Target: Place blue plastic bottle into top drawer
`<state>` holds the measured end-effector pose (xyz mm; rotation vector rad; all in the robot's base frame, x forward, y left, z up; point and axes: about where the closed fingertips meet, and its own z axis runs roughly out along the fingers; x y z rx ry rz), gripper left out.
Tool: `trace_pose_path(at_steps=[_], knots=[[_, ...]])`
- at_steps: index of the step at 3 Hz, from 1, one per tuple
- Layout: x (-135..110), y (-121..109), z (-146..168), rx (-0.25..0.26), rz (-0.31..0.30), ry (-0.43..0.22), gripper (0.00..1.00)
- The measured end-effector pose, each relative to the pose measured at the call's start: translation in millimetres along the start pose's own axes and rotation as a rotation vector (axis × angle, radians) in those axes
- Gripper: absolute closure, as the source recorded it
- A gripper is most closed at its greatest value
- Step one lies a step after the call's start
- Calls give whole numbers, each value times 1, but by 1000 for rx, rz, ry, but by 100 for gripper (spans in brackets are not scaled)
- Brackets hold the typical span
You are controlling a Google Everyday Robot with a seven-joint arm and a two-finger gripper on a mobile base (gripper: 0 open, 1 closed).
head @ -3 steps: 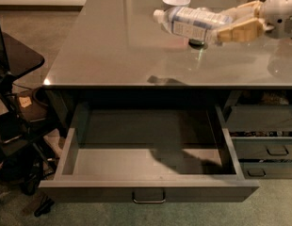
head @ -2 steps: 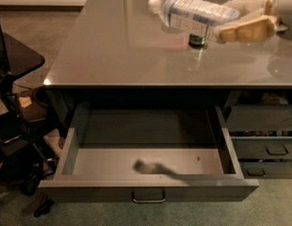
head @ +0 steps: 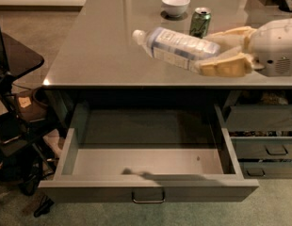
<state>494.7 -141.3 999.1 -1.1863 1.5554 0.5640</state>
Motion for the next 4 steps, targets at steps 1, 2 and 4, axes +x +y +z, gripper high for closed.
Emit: trace_pose_path(at_steps=[1, 2, 4], knots=[[1, 21, 18, 16, -78, 43, 100], [22, 54, 55, 34, -141, 52, 100], [62, 87, 102, 25, -181, 81, 100]])
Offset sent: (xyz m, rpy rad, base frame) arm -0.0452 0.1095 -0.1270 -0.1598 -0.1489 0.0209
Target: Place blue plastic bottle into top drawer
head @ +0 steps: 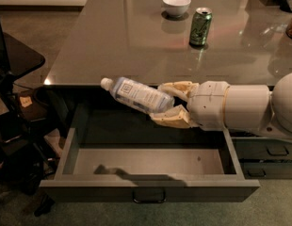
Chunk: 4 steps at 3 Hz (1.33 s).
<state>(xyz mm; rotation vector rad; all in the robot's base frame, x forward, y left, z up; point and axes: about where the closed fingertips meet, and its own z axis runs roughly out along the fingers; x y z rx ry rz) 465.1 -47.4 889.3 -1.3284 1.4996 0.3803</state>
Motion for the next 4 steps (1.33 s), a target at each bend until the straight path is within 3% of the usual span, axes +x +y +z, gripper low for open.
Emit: trace_pose_path(at_steps=[1, 2, 3, 4], knots=[[5, 3, 9, -5, 7, -26, 100], [32, 17, 40, -43, 57, -51, 100], [97, 42, 85, -65, 101, -35, 100], [97, 42, 86, -63, 101, -34, 100]])
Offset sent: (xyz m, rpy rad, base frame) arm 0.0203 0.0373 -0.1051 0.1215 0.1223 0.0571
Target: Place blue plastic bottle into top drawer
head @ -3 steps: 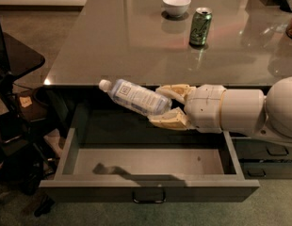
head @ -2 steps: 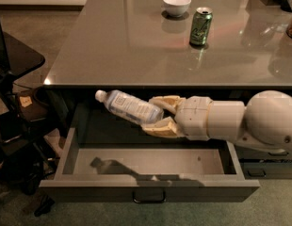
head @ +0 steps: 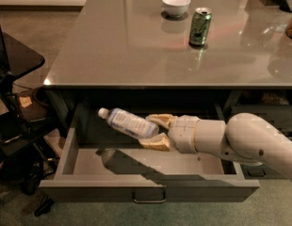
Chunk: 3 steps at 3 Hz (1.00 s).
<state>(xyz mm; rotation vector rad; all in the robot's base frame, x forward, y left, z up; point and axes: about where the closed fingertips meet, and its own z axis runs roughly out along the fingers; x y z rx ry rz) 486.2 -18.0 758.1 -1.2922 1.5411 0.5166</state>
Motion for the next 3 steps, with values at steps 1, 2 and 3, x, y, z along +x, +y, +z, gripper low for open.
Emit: trace_pose_path(at_steps=[1, 2, 3], knots=[[24, 5, 17, -34, 26, 49, 100], [53, 8, 30, -71, 46, 118, 100], [55, 8, 32, -74, 48, 123, 100]])
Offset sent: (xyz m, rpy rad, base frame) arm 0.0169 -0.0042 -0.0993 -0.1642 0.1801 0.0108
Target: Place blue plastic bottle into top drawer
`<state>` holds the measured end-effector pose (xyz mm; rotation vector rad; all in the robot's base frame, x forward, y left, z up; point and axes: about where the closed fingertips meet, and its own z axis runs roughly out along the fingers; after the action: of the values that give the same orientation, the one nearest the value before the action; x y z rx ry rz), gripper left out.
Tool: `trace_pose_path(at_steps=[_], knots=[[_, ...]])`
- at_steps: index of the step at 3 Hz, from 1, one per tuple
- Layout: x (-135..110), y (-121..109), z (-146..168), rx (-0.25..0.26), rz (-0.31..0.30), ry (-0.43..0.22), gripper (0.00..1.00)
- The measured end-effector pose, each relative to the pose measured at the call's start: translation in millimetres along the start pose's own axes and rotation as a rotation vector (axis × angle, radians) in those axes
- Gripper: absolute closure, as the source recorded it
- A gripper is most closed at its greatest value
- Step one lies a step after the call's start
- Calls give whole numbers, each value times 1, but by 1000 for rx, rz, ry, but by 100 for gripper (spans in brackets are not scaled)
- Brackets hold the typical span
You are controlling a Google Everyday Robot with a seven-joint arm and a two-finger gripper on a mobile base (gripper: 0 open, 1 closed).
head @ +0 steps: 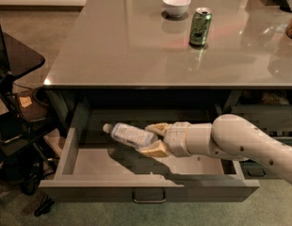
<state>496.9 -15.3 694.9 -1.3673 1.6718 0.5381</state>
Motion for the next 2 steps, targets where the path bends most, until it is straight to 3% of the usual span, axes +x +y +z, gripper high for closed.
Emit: trace_pose_path(at_steps=[2], knots=[[0, 0, 0, 0, 0, 0, 58]])
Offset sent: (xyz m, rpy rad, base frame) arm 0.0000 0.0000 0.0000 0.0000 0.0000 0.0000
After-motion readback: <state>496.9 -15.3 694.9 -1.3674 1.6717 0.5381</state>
